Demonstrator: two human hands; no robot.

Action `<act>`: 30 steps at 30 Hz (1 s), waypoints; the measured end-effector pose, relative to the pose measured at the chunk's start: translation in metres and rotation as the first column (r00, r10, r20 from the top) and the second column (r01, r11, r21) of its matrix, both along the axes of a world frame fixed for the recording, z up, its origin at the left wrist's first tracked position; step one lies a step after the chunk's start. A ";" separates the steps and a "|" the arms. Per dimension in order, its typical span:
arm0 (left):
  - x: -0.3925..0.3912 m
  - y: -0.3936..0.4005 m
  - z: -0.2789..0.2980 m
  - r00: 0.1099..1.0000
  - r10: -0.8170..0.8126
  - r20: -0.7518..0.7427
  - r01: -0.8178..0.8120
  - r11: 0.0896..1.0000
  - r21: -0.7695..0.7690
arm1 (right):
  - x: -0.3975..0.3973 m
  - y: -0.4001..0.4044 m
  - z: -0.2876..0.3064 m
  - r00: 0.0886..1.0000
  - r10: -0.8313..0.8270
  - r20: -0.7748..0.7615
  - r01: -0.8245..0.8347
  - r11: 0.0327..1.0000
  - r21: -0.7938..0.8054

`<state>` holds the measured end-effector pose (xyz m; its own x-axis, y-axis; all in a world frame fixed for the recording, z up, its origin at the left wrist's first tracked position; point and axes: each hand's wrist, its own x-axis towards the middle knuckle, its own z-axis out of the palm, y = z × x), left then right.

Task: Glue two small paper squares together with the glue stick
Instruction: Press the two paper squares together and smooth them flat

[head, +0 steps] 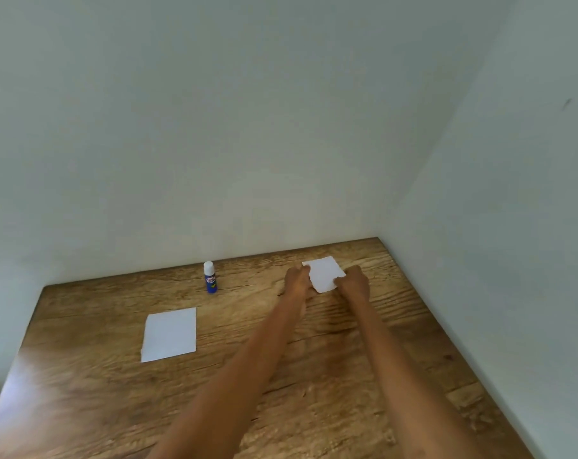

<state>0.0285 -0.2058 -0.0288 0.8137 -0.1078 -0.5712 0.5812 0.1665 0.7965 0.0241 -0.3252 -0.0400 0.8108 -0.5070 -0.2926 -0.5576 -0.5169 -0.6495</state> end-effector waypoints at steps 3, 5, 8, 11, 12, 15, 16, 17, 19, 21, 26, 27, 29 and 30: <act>-0.006 0.007 0.005 0.999 0.040 -0.018 -0.040 0.999 0.001 | -0.002 0.007 0.002 0.993 -0.115 0.033 0.101 0.954 0.283; -0.010 0.013 0.003 0.997 0.075 0.035 -0.077 0.993 0.090 | -0.009 0.017 0.006 0.986 -0.163 0.020 0.140 0.896 0.421; -0.020 0.030 0.002 0.981 0.113 0.160 -0.154 0.950 0.273 | -0.023 0.038 0.014 0.990 -0.138 0.012 0.114 0.862 0.494; -0.039 0.054 0.011 0.973 0.080 0.219 -0.158 0.916 0.368 | -0.037 0.060 0.021 0.993 -0.107 0.047 0.074 0.885 0.460; -0.046 0.064 0.015 0.971 0.052 0.234 -0.145 0.904 0.402 | -0.042 0.069 0.025 0.992 -0.106 0.073 0.061 0.888 0.456; -0.066 0.094 0.023 0.961 -0.013 0.278 -0.120 0.881 0.457 | -0.056 0.093 0.036 0.982 -0.071 0.176 -0.008 0.913 0.409; -0.072 0.107 0.025 0.956 -0.013 0.293 -0.129 0.880 0.458 | -0.061 0.103 0.039 0.976 -0.036 0.213 -0.050 0.921 0.387; -0.077 0.120 0.025 0.951 -0.009 0.308 -0.141 0.875 0.463 | -0.066 0.115 0.044 0.969 -0.010 0.247 -0.089 0.918 0.386; -0.084 0.145 0.026 0.945 0.003 0.326 -0.166 0.864 0.475 | -0.075 0.140 0.052 0.956 0.006 0.294 -0.136 0.897 0.421; -0.089 0.173 0.024 0.936 0.049 0.349 -0.217 0.860 0.462 | -0.083 0.168 0.056 0.956 0.017 0.292 -0.151 0.884 0.442; -0.095 0.234 0.011 0.928 0.174 0.331 -0.305 0.865 0.399 | -0.092 0.227 0.040 0.964 0.157 0.213 -0.230 0.897 0.379; -0.094 0.244 0.007 0.931 0.179 0.320 -0.303 0.864 0.401 | -0.093 0.235 0.035 0.967 0.167 0.193 -0.228 0.903 0.363; -0.093 0.261 -0.001 0.939 0.157 0.305 -0.283 0.856 0.433 | -0.095 0.248 0.031 0.971 0.179 0.160 -0.225 0.914 0.338; -0.094 0.268 -0.005 0.942 0.151 0.301 -0.278 0.852 0.443 | -0.095 0.255 0.030 0.971 0.188 0.151 -0.228 0.918 0.323</act>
